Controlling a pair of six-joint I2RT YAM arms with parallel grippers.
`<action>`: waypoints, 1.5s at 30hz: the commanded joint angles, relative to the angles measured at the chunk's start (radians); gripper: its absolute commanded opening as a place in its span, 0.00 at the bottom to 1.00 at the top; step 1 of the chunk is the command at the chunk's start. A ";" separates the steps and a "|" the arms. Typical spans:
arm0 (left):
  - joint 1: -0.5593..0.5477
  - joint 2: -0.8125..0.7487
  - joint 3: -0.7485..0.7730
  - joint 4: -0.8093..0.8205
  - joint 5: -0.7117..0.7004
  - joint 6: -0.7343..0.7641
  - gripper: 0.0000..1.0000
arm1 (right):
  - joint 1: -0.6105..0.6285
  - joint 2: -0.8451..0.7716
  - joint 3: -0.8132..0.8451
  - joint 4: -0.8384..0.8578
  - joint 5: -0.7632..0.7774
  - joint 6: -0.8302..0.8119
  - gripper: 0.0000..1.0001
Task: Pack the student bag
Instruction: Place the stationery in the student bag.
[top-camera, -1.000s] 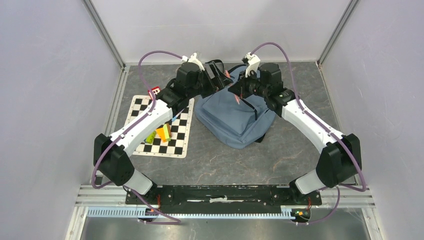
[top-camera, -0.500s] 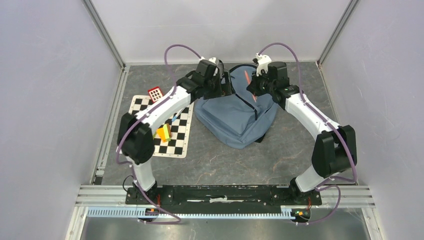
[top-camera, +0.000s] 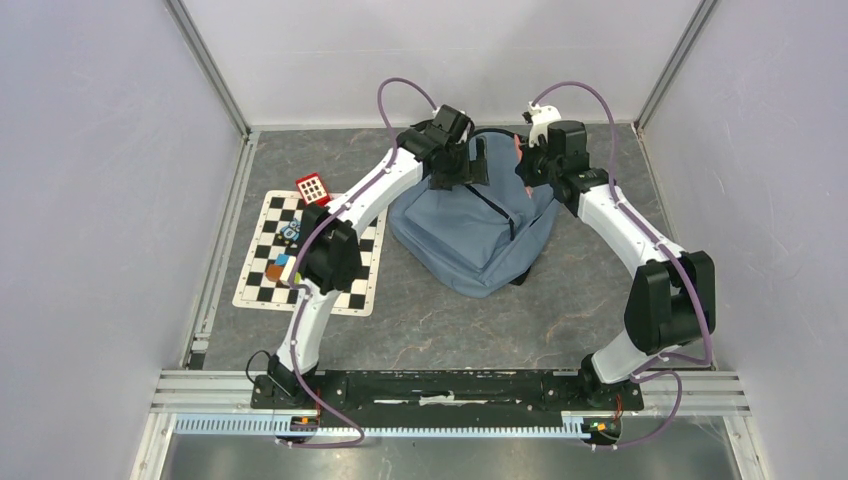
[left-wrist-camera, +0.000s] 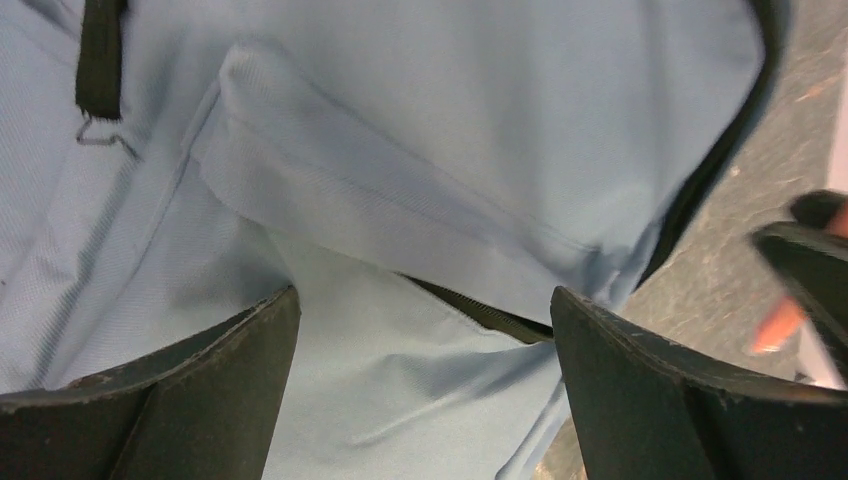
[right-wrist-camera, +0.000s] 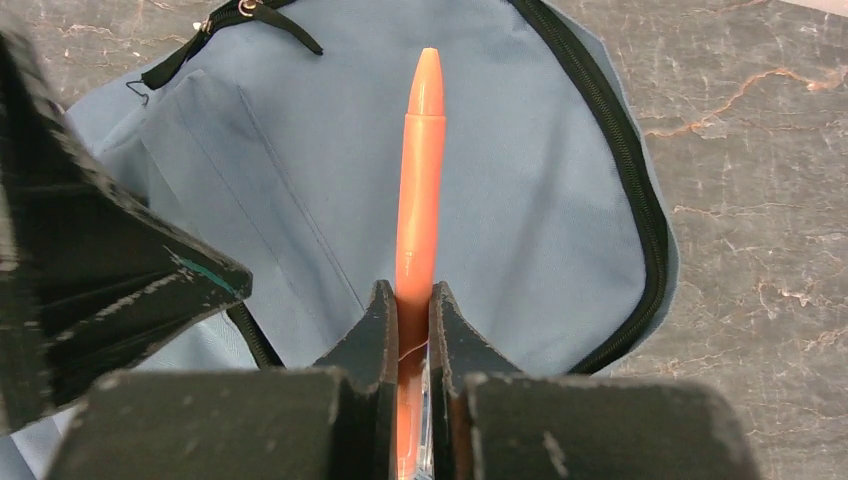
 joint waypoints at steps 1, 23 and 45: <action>0.003 0.048 0.051 -0.172 0.014 -0.039 1.00 | 0.002 -0.009 0.054 0.041 0.033 -0.028 0.00; 0.001 0.048 0.042 -0.263 0.046 -0.036 0.46 | 0.008 0.043 0.048 0.169 -0.297 -0.024 0.00; 0.002 -0.159 -0.242 -0.018 0.047 -0.069 0.02 | 0.098 0.241 0.044 0.281 -0.516 -0.176 0.00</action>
